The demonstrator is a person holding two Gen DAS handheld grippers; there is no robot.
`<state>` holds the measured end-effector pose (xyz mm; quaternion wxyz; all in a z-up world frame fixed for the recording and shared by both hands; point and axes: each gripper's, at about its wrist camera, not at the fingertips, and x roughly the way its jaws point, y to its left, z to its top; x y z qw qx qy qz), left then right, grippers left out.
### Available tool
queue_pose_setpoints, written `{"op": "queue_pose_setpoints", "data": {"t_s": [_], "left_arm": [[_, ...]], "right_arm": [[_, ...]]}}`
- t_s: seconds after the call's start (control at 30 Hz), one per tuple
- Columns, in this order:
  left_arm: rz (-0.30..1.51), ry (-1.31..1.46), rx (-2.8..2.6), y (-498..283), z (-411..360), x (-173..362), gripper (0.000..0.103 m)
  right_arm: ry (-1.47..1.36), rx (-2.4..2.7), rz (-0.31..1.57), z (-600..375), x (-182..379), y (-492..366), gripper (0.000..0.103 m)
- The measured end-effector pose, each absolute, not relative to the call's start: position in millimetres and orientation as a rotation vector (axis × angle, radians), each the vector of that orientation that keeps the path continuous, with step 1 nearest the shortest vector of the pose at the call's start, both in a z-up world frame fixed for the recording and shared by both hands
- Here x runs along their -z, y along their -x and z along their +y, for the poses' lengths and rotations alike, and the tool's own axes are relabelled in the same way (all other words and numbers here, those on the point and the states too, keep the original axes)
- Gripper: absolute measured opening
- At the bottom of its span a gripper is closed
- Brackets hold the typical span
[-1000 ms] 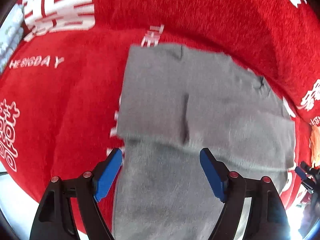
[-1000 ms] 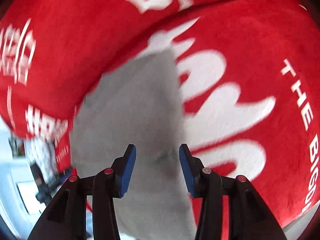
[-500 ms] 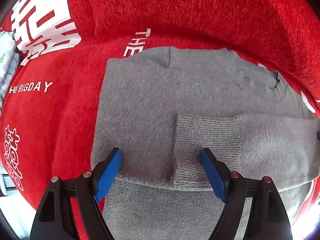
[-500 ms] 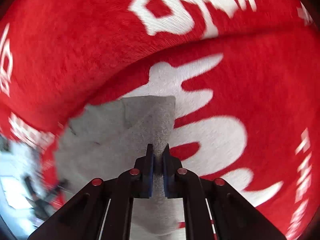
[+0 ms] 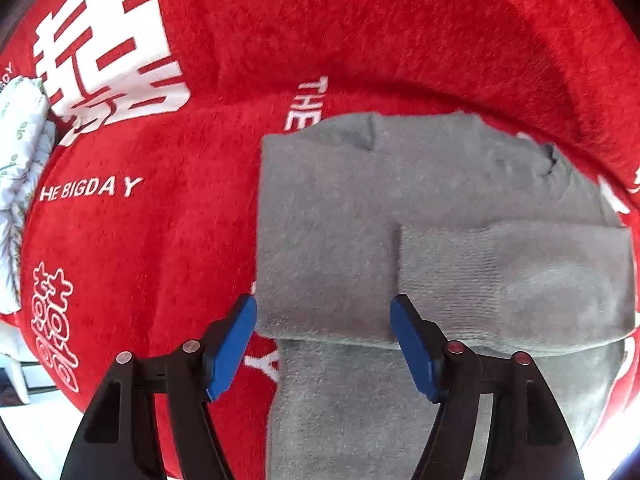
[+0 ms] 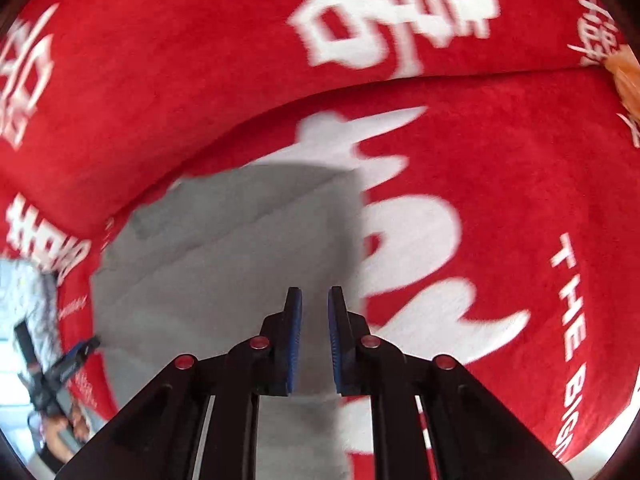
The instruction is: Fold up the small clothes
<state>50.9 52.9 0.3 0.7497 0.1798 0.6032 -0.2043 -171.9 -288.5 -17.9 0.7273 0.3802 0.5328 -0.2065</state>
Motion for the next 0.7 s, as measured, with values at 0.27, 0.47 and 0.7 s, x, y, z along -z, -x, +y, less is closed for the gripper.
{"op": "queue_pose_setpoints", "data": {"t_s": [0.27,0.47,0.7], "left_arm": [[1.316,-0.472,0.454,-38.7,40.7,25.5,0.073],[1.324,-0.509,0.457,-30.9,53.2,16.4,0.073],[1.392,-0.488,0.439,-19.9,65.6,13.3,0.073]], "right_arm": [[-0.788,0.407,1.296,-235.1,54.6,163.2,0.013],[-0.801,0.411,1.32,-231.3,44.9,173.2,0.016],[-0.855,0.405,1.325,-224.5,32.3,182.6,0.017]]}}
